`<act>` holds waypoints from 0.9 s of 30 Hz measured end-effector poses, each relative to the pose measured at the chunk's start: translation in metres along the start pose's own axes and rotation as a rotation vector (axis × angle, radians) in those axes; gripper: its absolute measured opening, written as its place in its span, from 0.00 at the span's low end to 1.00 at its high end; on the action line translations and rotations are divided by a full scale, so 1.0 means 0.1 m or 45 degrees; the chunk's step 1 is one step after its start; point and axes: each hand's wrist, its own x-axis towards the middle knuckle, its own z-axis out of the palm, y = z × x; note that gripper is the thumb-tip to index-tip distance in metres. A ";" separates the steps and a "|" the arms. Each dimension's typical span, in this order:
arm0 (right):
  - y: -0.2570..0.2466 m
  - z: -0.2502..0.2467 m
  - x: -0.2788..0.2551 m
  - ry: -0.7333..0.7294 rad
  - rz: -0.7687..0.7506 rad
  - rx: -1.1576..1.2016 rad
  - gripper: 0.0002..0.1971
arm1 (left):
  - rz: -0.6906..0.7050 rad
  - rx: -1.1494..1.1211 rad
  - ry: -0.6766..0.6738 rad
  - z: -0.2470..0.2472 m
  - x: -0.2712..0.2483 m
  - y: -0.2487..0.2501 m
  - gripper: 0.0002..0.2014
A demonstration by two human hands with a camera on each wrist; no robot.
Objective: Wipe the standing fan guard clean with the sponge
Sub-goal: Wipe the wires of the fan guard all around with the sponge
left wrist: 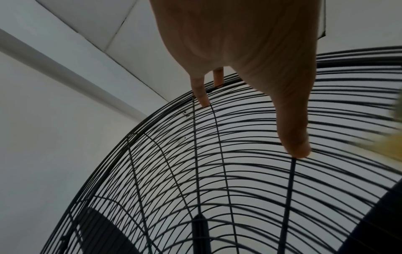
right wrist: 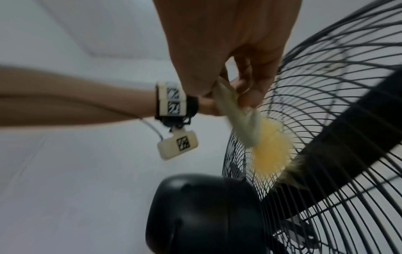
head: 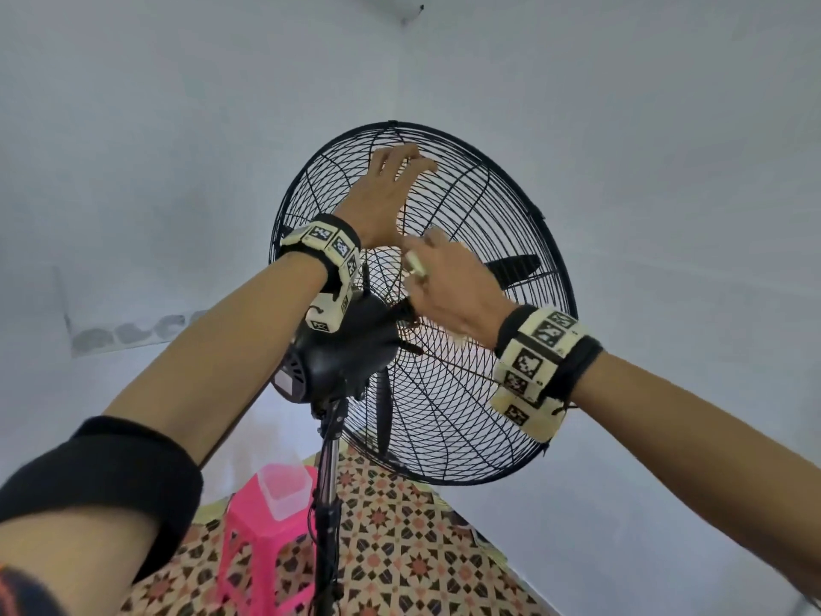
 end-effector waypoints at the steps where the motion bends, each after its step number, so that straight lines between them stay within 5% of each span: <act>1: 0.07 -0.01 -0.01 0.095 0.074 0.147 0.09 | 0.031 0.010 0.015 0.00 -0.02 -0.05 0.57; 5: 0.18 0.02 -0.05 0.243 0.152 0.379 0.13 | 0.140 0.098 0.024 0.07 -0.07 -0.28 0.56; 8: 0.08 0.08 0.12 0.019 -0.079 0.131 0.27 | 0.049 0.038 0.071 0.12 -0.13 -0.40 0.53; 12: -0.02 0.11 0.28 -0.226 -0.224 -0.321 0.15 | -0.014 -0.070 -0.001 0.14 -0.20 -0.54 0.52; 18: -0.17 0.16 0.24 -0.313 -0.430 -0.597 0.14 | -0.022 -0.156 -0.039 0.23 -0.17 -0.61 0.53; 24: -0.09 0.42 0.14 -0.339 -0.142 -0.562 0.29 | 0.011 -0.185 0.013 0.28 -0.12 -0.61 0.54; 27: -0.11 0.48 0.11 -0.066 0.072 -0.199 0.19 | 0.005 -0.159 0.019 0.25 -0.11 -0.61 0.54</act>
